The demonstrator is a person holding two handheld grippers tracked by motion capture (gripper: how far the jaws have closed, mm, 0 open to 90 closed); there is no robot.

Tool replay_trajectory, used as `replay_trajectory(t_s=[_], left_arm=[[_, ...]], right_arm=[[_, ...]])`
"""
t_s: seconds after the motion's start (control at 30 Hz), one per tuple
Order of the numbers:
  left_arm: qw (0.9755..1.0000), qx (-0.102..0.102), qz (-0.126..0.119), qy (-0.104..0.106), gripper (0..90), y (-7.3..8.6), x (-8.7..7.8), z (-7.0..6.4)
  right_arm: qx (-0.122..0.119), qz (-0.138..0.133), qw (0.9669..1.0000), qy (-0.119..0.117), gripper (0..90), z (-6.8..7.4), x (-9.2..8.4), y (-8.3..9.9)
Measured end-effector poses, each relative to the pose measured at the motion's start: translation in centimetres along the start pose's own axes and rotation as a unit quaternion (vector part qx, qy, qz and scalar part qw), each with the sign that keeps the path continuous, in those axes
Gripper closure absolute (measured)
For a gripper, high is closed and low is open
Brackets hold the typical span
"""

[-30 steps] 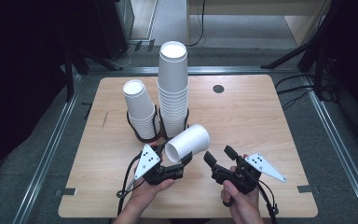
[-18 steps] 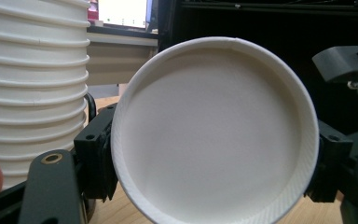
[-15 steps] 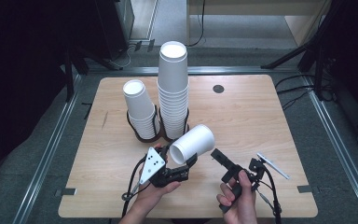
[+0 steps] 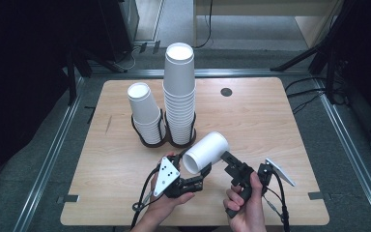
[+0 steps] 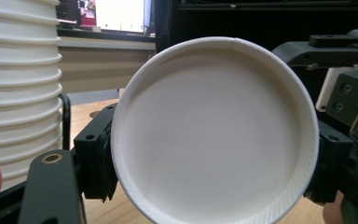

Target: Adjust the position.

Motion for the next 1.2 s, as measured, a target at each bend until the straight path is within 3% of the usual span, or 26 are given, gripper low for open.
replay_trajectory(t_s=[0.3,0.5,0.9,1.2], left_arm=[[0.9997,0.025,0.004,0.003,22.5,0.7,0.3,-1.5],[0.9998,0.020,0.001,0.001,22.5,1.0,0.4,-2.1],[0.9990,0.044,-0.003,0.006,22.4,1.6,0.6,-3.7],[0.9989,0.047,0.003,0.008,22.2,2.0,0.8,-3.9]], right_arm=[[0.033,0.019,0.9992,-0.015,0.0,-0.4,0.5,-0.2],[0.053,0.027,0.9980,-0.022,0.0,-0.4,0.5,-0.2],[0.089,0.025,0.9953,-0.027,0.3,-1.3,0.8,-0.8],[0.112,0.025,0.9928,-0.033,7.6,-2.1,0.9,-1.3]])
Point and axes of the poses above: each handheld gripper's, and its own axes: x roughly forward along the jaws, y roughly out of its underside, z roughly to its left, the point moved 4 cm from there along x, roughly forward along the jaws, and after that the axes turned 4 degrees about -y, right-handed, at the moved point
